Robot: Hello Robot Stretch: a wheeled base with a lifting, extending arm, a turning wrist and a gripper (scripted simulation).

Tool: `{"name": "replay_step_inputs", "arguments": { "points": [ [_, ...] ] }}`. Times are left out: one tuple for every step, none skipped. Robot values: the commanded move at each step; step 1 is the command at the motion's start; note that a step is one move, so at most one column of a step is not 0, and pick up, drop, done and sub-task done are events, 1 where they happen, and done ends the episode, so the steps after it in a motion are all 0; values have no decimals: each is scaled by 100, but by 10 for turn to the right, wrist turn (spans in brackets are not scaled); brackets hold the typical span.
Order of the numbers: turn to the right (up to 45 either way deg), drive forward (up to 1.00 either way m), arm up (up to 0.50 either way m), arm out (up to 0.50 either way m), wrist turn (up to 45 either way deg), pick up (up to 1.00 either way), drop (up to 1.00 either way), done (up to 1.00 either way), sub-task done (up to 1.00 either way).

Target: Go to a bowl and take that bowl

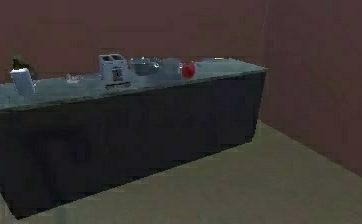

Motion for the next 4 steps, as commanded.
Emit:
{"name": "replay_step_inputs", "arguments": {
  "points": [
    [0,100,0,0,0,0,0,0,0],
    [-210,0,0,0,0,0,0,0,0],
    [0,5,0,0,0,0,0,0,0],
    [-450,0,0,0,0,0,0,0,0]
  ]
}}
